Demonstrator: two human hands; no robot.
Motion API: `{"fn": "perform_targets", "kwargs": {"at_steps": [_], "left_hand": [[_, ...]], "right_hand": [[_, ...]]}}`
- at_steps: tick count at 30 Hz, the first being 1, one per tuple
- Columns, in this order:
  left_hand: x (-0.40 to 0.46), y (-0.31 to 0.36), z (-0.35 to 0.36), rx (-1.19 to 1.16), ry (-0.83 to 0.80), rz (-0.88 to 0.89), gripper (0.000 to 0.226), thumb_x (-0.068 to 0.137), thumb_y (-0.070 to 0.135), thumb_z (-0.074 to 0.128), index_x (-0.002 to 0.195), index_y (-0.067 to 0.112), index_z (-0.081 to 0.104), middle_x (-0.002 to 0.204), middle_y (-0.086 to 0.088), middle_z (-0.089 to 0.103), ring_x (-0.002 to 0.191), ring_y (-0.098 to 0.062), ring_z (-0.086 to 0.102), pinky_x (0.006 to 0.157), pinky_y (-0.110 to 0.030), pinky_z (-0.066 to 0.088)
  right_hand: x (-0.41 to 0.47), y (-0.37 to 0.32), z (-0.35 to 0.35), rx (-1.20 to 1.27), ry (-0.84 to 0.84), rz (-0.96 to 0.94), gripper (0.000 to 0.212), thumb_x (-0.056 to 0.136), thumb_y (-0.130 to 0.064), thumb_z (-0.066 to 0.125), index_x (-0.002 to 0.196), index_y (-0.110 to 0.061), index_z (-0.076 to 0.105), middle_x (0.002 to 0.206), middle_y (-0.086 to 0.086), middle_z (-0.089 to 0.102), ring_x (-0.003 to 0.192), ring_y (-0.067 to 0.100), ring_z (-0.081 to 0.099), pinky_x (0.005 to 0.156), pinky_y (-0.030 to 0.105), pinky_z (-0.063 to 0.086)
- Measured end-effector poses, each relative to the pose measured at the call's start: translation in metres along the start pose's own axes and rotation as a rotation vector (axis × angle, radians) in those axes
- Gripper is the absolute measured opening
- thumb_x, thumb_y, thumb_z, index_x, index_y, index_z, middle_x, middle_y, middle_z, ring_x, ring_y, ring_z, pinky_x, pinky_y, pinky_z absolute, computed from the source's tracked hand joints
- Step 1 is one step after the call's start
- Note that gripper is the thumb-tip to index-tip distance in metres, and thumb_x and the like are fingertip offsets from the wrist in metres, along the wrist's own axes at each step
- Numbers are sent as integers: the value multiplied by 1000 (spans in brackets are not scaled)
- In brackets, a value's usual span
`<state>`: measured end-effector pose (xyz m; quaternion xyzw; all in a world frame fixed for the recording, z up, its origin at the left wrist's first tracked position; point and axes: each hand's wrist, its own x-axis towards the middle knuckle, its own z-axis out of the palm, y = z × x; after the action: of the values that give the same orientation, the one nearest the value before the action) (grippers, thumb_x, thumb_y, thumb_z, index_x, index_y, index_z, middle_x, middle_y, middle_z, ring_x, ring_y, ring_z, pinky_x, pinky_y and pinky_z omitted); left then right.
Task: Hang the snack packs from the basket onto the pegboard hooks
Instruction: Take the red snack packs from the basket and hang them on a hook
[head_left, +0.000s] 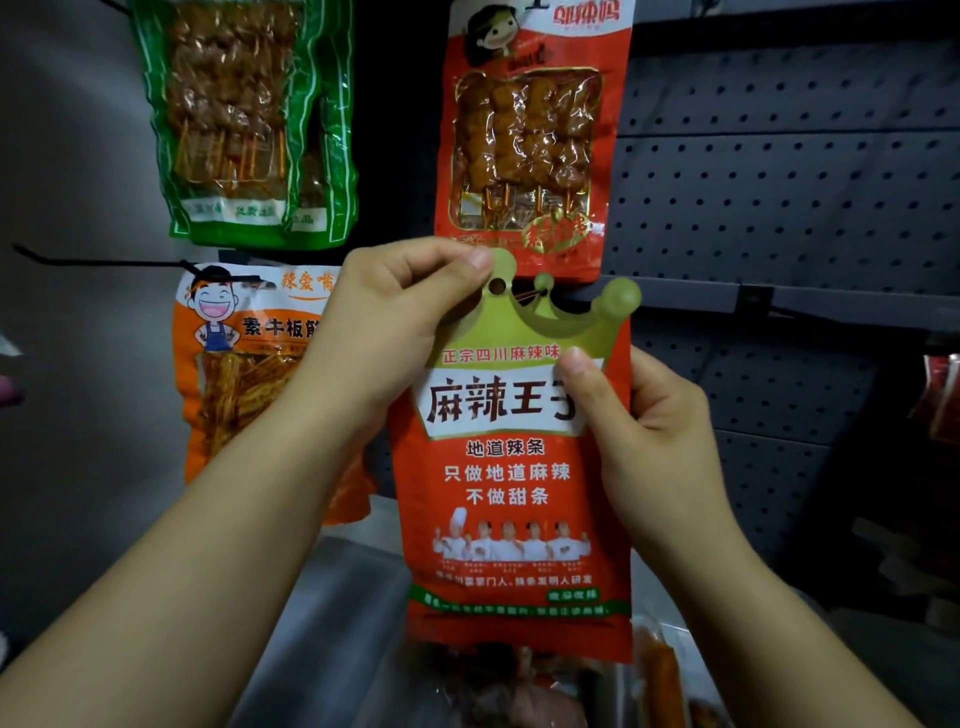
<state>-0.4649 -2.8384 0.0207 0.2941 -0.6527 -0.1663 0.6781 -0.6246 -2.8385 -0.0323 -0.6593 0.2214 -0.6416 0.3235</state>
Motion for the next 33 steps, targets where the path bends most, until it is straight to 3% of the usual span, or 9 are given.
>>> {"fn": "perform_targets", "kwargs": {"at_steps": [6, 13, 17, 19, 22, 25, 27, 30, 33], "left_hand": [[2, -7, -6, -27, -11, -10, 21, 87, 20, 62, 70, 26, 72, 62, 9, 70, 59, -3, 65, 55, -15, 49], [9, -29, 1, -68, -45, -53, 25, 89, 13, 60, 72, 29, 72, 60, 13, 70, 58, 4, 64, 53, -9, 46], [11, -56, 4, -205, -5, -145, 11, 83, 21, 68, 84, 31, 74, 82, 5, 75, 75, -6, 71, 61, -16, 52], [6, -72, 2, -245, 43, -195, 31, 72, 33, 77, 100, 36, 65, 97, 3, 71, 85, -9, 71, 64, -17, 53], [0, -100, 0, -278, 58, -307, 57, 64, 33, 76, 116, 27, 53, 99, 2, 73, 88, -12, 71, 64, -20, 55], [0, -125, 4, -197, 43, -381, 27, 82, 18, 68, 107, 15, 59, 86, 2, 75, 78, -12, 72, 63, -22, 54], [5, -140, 10, -157, 55, -399, 7, 86, 13, 64, 92, 16, 63, 78, 2, 74, 72, -9, 70, 65, -23, 52], [19, -154, 19, -124, 75, -413, 5, 86, 13, 65, 83, 18, 64, 78, 0, 72, 68, -9, 68, 64, -23, 52], [33, -164, 29, -71, 117, -426, 5, 84, 16, 68, 82, 19, 64, 84, -4, 71, 69, -14, 67, 63, -27, 53]], "right_hand": [[1, 5, 2, -5, -13, 5, 24, 81, -38, 58, 84, -17, 69, 79, 0, 76, 70, 17, 73, 58, 25, 58], [7, 23, -3, -45, 14, 111, 19, 87, -34, 59, 80, -19, 67, 72, -2, 75, 63, 14, 72, 52, 18, 53], [11, 41, -12, -77, 17, 163, 18, 87, -32, 60, 87, -16, 67, 81, -4, 76, 72, 12, 73, 58, 19, 56], [11, 51, -16, -116, 17, 163, 11, 90, -23, 59, 91, -15, 66, 83, -8, 75, 75, 8, 72, 57, 15, 53], [18, 66, -24, -228, 70, 178, 10, 92, -23, 57, 84, -20, 64, 79, -5, 73, 71, 0, 69, 53, 10, 47], [31, 77, -30, -329, 139, 183, 16, 92, -25, 58, 79, -17, 62, 78, -1, 71, 65, 1, 67, 51, 12, 47], [41, 84, -33, -392, 184, 189, 18, 92, -27, 59, 77, -17, 62, 81, 4, 72, 71, 10, 69, 59, 23, 52], [57, 94, -38, -481, 231, 225, 22, 91, -32, 59, 80, -13, 63, 85, 8, 72, 78, 19, 69, 72, 38, 57], [73, 106, -42, -586, 280, 218, 26, 90, -37, 59, 81, -13, 63, 96, 3, 64, 83, 17, 64, 78, 35, 53]]}}
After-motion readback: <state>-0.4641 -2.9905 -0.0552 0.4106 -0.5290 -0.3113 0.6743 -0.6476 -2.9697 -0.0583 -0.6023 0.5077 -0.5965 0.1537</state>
